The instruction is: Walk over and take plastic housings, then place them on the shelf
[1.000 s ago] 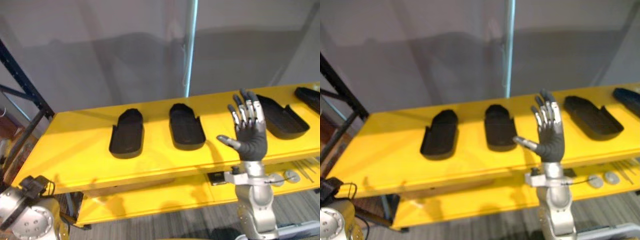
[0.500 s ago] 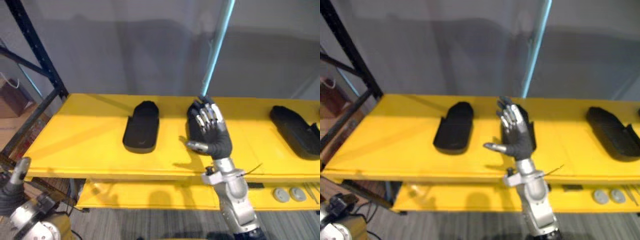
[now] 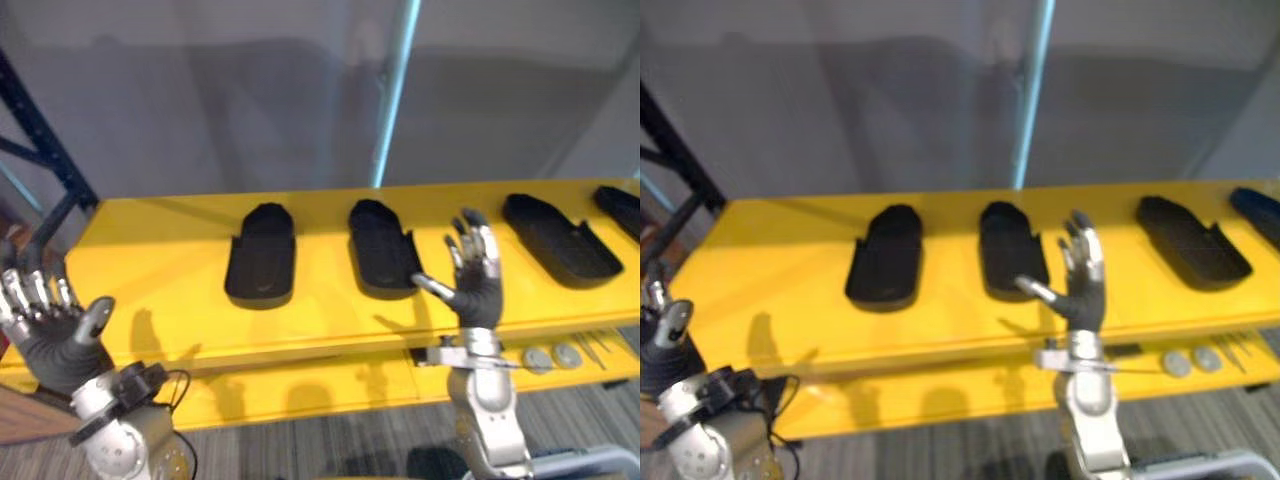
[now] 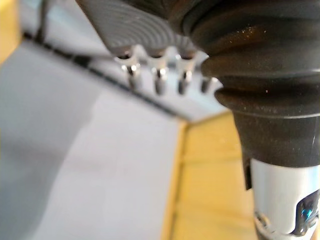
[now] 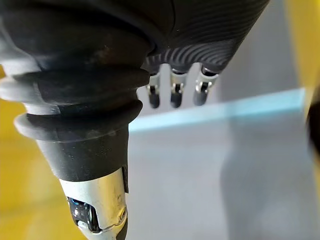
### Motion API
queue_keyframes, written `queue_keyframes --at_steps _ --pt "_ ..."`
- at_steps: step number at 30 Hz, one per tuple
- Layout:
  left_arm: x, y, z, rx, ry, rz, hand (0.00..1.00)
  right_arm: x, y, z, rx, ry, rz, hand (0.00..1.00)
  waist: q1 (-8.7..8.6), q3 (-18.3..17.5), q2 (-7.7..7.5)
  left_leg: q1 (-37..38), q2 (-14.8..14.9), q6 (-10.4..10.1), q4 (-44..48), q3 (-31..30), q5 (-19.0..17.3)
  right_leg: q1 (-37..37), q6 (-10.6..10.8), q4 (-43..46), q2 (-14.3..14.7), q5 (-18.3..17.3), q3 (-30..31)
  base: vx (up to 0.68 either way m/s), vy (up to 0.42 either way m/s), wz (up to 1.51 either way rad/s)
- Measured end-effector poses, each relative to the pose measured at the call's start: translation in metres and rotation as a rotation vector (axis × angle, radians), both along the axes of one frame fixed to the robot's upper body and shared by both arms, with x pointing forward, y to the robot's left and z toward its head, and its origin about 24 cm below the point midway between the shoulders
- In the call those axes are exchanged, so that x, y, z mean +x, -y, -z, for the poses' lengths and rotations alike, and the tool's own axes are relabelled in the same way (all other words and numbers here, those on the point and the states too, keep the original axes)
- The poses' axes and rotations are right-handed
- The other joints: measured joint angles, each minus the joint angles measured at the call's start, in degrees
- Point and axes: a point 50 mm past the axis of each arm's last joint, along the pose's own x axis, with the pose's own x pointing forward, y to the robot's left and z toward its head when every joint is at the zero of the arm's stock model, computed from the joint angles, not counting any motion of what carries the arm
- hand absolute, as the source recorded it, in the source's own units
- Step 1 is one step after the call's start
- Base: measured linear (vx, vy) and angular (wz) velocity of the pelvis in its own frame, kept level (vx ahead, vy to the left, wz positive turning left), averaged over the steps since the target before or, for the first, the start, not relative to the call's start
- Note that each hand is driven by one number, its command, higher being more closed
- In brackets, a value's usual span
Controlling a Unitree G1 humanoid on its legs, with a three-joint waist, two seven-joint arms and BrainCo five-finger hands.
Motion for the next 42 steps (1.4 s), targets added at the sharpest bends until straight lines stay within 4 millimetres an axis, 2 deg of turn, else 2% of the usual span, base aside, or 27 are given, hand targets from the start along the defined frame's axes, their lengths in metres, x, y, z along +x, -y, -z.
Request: queue_keyframes --at_steps 6,9,13,16,20,22,25,27,28,29,30,31,32,33,34,36,38,39,42 --pt "0.038 0.056 -0.017 0.021 0.088 0.31 0.0 -0.03 0.022 0.006 0.023 -0.047 0.14 0.0 -5.48 1.71 0.15 2.2 0.02 0.13 0.24 7.36 -1.55 -1.64 0.39 -0.34 0.74 1.69 7.42 -0.01 0.033 -0.6" --pt "0.044 0.072 -0.02 0.068 0.072 0.367 0.0 -0.045 0.023 0.013 0.055 -0.092 0.174 0.0 -7.06 1.9 0.08 2.79 0.02 0.11 0.25 10.86 -2.4 -2.96 0.73 -0.44 1.24 2.46 11.05 -0.01 0.024 -0.55" --pt "0.05 0.075 -0.009 0.105 -0.016 0.364 0.0 -0.052 0.022 0.018 0.123 -0.098 0.168 0.0 -7.86 2.61 -0.31 4.77 0.71 -0.17 0.24 15.05 -3.88 -2.97 0.51 -0.99 2.45 2.89 13.33 -0.03 -0.006 -0.61" --pt "0.05 0.071 -0.008 0.125 -0.032 0.345 0.0 -0.051 0.017 0.02 0.105 -0.105 0.138 0.0 -7.71 2.88 -0.07 5.14 1.63 -1.04 0.82 16.93 -4.42 -3.16 0.26 -1.77 3.43 3.38 13.34 0.0 -0.063 -0.31" --pt "0.05 0.067 -0.009 0.105 -0.02 0.355 0.0 -0.05 0.017 0.021 0.025 -0.127 0.166 0.0 -7.56 3.72 1.27 4.87 3.46 -2.11 3.2 17.65 -5.74 -2.97 -0.2 -2.37 4.51 3.98 12.24 0.03 -0.061 -0.1" --pt "0.051 0.068 -0.009 0.093 -0.015 0.377 0.0 -0.048 0.018 0.02 0.023 -0.119 0.178 0.0 -7.56 3.84 1.46 5.1 4.06 -2.42 3.62 18.32 -6.1 -2.96 -0.21 -2.37 5.15 3.99 12.11 0.0 -0.077 -0.18" --pt "0.051 0.071 -0.008 0.091 -0.021 0.39 0.0 -0.045 0.018 0.016 -0.034 -0.104 0.172 0.0 -7.48 4.12 1.6 5.01 4.97 -2.59 7.19 19.1 -8.37 -2.94 -0.49 -2.39 6.53 4.18 14.05 -0.04 -0.06 -0.45" --pt "0.051 0.071 -0.008 0.089 -0.028 0.387 0.0 -0.041 0.018 0.012 -0.06 -0.086 0.142 0.0 -6.22 4.44 1.37 4.13 5.73 -0.5 13.61 15.97 -10.97 -3.02 -0.83 -2.36 7.1 4.43 17.59 -0.05 -0.037 -0.93" --pt "0.051 0.07 -0.008 0.083 -0.035 0.369 0.0 -0.036 0.018 0.007 -0.077 -0.06 0.107 0.0 -5.67 4.92 1.28 1.97 5.81 2.92 19.96 10.36 -13.05 -3.11 -1.05 -2.25 7.28 4.6 20.39 -0.04 -0.02 -1.25" --pt "0.05 0.068 -0.008 0.098 -0.043 0.341 0.0 -0.029 0.017 0.0 -0.089 -0.022 0.065 0.0 -5.02 5.74 1.92 -0.43 5.52 5.6 26.22 3.92 -15.12 -3.25 -1.39 -2.22 7.81 4.12 23.21 -0.07 0.0 -1.26" --pt "0.049 0.068 -0.008 0.1 -0.047 0.333 0.0 -0.027 0.016 -0.002 -0.092 -0.011 0.041 0.0 -4.68 6.17 2.05 -1.77 5.27 6.21 28.8 0.93 -16.2 -3.76 -1.47 -2.23 8.25 4.16 24.67 -0.14 0.094 -1.38" --pt "0.045 0.067 -0.009 0.105 -0.051 0.318 0.0 -0.023 0.016 -0.006 -0.104 0.004 -0.001 0.0 -4.03 5.91 3.89 -3.02 4.92 5.84 30.7 -4.75 -18.76 -5.59 -1.93 -2.08 9.1 4.29 26.39 -0.13 0.142 -1.36" --pt "0.043 0.066 -0.008 0.116 -0.056 0.306 0.0 -0.021 0.015 -0.007 -0.107 0.006 -0.018 0.0 -3.11 5.47 5.21 -3.01 4.72 4.43 30.1 -7.35 -20.31 -7.04 -2.72 -2.11 9.69 5.22 26.29 -0.17 0.223 -1.42" --pt "0.041 0.065 -0.007 0.12 -0.062 0.296 0.0 -0.018 0.014 -0.005 -0.099 0.0 -0.031 0.0 -2.97 5.18 5.83 -3.03 4.36 2.94 28.75 -7.8 -21.32 -8.5 -2.66 -2.48 9.75 6.78 25.96 -0.1 0.157 -0.84" --pt "0.04 0.065 -0.007 0.12 -0.064 0.296 0.0 -0.018 0.013 -0.002 -0.094 -0.01 -0.034 0.0 -3.06 5.11 5.94 -2.98 4.0 2.65 27.96 -7.57 -21.47 -9.02 -2.59 -2.63 9.42 7.57 25.92 -0.12 0.144 -0.42" --pt "0.04 0.065 -0.006 0.12 -0.067 0.294 0.0 -0.018 0.008 0.005 -0.071 -0.037 -0.063 0.0 -2.95 6.16 4.27 -2.86 2.76 1.87 24.97 -7.57 -21.85 -10.19 -1.69 -3.01 7.94 8.66 25.68 -0.1 0.078 0.03" --pt "0.037 0.061 -0.001 0.11 -0.094 0.271 0.0 -0.016 0.003 0.003 -0.061 -0.012 -0.082 0.0 -2.23 6.77 3.26 -3.08 1.7 1.64 24.48 -7.66 -21.76 -10.45 -1.62 -3.25 7.04 9.12 25.47 -0.09 0.068 0.08" --pt "0.034 0.059 0.003 0.099 -0.117 0.255 0.0 -0.015 0.003 0.001 -0.055 0.006 -0.087 0.0 -1.45 6.79 3.1 -3.19 1.57 1.65 24.58 -7.79 -21.76 -10.46 -1.63 -3.23 6.67 9.12 25.31 -0.07 0.05 0.04" --pt "0.033 0.06 0.0 0.105 -0.085 0.261 0.0 -0.007 0.002 -0.002 -0.05 0.028 -0.08 0.0 -1.23 6.79 3.11 -4.08 0.6 1.65 25.54 -9.48 -21.77 -10.55 -1.3 -3.02 5.64 9.35 23.43 -0.02 0.038 0.24"
